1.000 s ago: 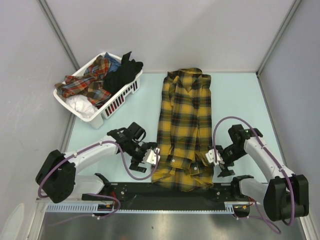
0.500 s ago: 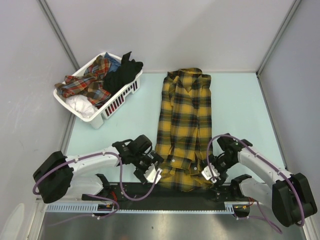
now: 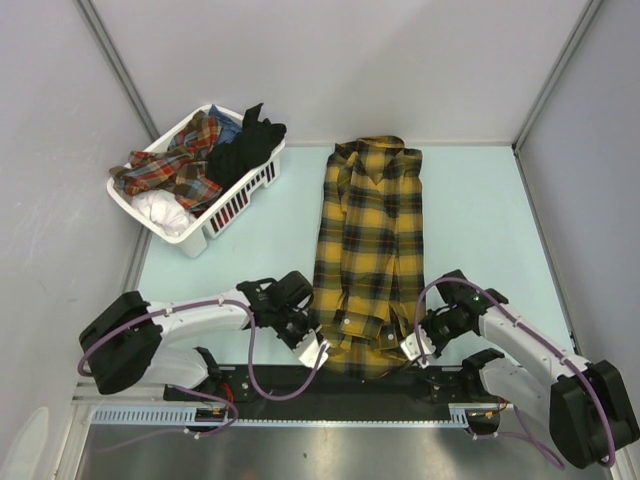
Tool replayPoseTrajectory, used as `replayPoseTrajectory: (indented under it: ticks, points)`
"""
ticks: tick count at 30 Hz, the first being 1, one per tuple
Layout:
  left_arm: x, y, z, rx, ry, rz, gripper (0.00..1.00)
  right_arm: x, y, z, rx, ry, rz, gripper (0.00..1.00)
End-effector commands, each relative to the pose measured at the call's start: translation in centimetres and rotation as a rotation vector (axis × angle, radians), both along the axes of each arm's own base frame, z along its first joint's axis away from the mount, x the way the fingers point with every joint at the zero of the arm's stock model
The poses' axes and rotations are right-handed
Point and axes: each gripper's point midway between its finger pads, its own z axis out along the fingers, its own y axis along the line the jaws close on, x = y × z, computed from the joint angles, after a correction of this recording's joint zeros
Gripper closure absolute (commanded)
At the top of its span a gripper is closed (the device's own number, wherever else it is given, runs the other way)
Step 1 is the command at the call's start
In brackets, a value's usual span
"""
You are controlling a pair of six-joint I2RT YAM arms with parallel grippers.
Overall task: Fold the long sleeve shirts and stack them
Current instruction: Fold the shirt
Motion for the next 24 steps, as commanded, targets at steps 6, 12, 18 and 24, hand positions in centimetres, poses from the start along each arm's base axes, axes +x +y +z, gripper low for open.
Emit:
replayPoseTrajectory:
  ticks: [6,12,18,24]
  points:
    - [-1.1,-2.0,5.3,-0.146,0.072,0.054,1.0,1.0,1.4,4.8,0.128,-0.071,-0.091,1.0]
    - [-0.4,-2.1,6.1,-0.168,0.093,0.09,1.0,1.8,1.3,5.8,0.152,-0.053,-0.16,1.0]
    - [4.7,-3.1,9.7,-0.229,0.145,0.208,1.0,7.7,1.3,10.9,0.268,-0.059,-0.353,1.0]
    - [15.7,-4.5,11.1,-0.23,0.241,0.453,1.0,16.6,0.4,14.1,0.307,0.003,-0.511,1.0]
